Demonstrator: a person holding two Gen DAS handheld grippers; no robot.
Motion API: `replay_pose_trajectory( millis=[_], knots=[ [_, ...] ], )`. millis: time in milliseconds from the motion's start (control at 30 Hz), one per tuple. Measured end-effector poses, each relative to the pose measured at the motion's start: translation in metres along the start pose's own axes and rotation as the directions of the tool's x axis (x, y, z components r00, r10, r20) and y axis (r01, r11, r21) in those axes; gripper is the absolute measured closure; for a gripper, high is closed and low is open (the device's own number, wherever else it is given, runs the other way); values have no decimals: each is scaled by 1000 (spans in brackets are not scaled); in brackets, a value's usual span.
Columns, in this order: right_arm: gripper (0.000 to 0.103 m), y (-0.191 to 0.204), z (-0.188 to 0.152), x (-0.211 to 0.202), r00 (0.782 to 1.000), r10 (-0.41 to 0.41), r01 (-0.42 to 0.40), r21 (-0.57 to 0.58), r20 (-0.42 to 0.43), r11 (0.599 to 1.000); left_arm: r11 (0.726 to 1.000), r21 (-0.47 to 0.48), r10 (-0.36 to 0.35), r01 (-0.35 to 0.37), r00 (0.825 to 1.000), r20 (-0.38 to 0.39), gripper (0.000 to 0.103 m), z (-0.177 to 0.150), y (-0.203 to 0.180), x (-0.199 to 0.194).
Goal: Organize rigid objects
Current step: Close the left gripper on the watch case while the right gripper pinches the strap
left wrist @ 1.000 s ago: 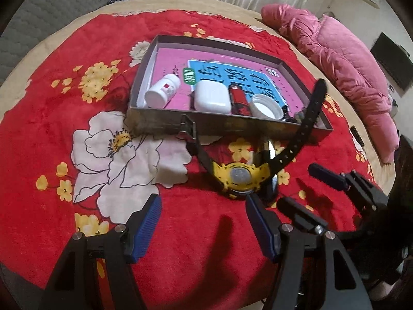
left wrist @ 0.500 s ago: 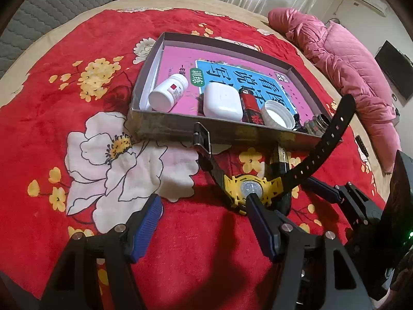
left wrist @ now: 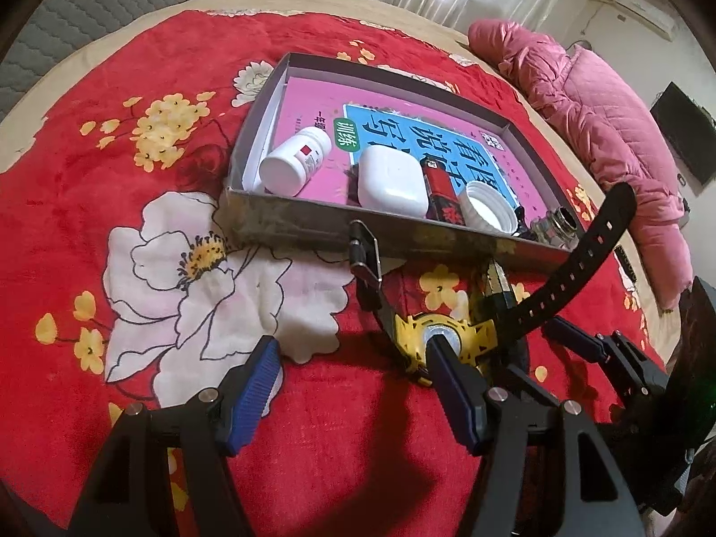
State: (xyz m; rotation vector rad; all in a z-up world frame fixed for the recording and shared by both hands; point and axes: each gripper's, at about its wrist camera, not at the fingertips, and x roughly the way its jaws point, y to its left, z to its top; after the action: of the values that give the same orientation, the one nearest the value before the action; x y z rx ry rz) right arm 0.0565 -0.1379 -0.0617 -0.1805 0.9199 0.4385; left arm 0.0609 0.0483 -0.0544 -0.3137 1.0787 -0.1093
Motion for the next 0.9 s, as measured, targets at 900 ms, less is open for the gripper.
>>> replay_pose_trajectory(
  millis=[900],
  knots=[
    [26, -9, 9, 16, 1000, -24, 24, 26, 14, 999, 988, -40, -150, 152, 987, 52, 70, 14, -6, 7]
  ],
)
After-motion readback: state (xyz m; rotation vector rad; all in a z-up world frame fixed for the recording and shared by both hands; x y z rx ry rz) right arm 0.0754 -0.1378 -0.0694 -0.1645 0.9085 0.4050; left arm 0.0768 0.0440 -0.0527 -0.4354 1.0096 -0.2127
